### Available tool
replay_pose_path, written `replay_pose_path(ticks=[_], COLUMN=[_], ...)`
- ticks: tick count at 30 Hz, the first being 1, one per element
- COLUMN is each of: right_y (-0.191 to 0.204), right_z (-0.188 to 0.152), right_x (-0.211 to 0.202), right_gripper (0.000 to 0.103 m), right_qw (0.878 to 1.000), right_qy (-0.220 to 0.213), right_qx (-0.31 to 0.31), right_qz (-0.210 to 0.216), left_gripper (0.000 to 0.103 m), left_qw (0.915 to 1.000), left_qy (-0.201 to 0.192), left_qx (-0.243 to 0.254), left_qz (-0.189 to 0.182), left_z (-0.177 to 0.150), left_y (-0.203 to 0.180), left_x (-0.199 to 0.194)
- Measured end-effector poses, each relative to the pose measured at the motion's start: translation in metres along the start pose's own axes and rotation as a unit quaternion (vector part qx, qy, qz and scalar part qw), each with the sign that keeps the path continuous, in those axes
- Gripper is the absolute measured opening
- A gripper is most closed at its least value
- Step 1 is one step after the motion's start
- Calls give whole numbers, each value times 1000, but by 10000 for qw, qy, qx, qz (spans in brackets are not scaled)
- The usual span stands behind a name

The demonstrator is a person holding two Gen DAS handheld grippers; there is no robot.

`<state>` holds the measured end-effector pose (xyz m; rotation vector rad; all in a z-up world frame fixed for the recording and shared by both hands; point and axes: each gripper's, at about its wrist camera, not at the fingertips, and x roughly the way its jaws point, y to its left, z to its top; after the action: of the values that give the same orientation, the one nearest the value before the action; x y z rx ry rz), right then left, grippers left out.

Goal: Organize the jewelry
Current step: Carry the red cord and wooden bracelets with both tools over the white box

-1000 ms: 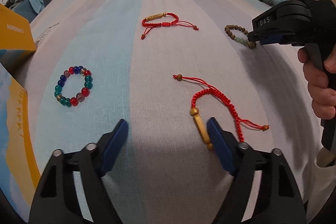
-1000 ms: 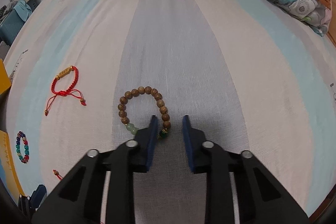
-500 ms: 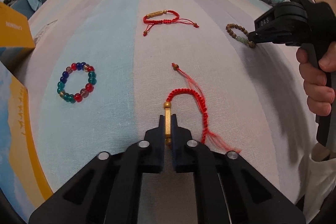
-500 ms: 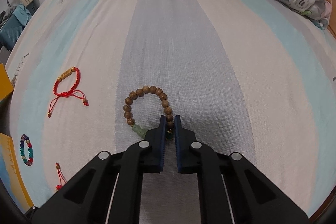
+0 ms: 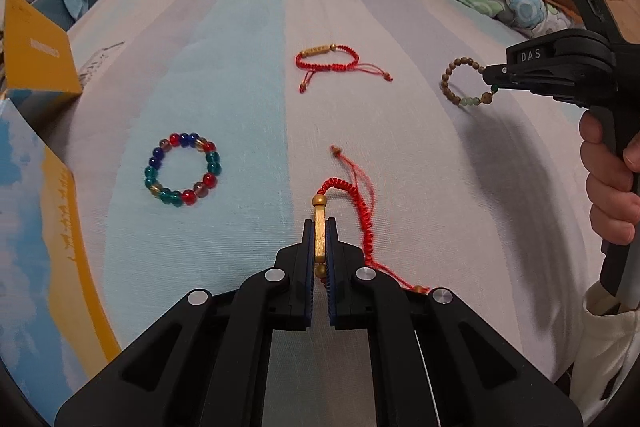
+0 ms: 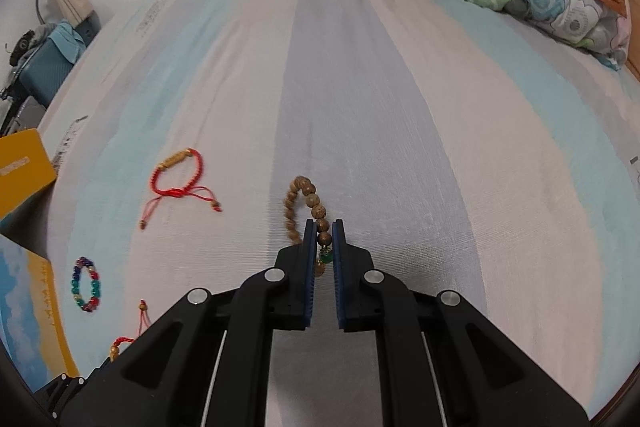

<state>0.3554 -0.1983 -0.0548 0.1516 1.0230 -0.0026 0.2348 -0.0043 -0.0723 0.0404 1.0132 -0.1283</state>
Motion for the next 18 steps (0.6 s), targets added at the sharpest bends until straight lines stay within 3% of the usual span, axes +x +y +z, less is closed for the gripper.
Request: replay_pose_path(ticks=[18], right_y=[33], right_z=[-11], right_x=[-72], right_gripper=[7], right_qw=[9983], right_qy=[-466], right_qx=[-244], right_qz=[256], left_gripper=[4], left_qw=[9986], left_qy=[-363], left_qx=[-248], left_qz=[287], left_z=[0], left_y=[19], left_x=[-56])
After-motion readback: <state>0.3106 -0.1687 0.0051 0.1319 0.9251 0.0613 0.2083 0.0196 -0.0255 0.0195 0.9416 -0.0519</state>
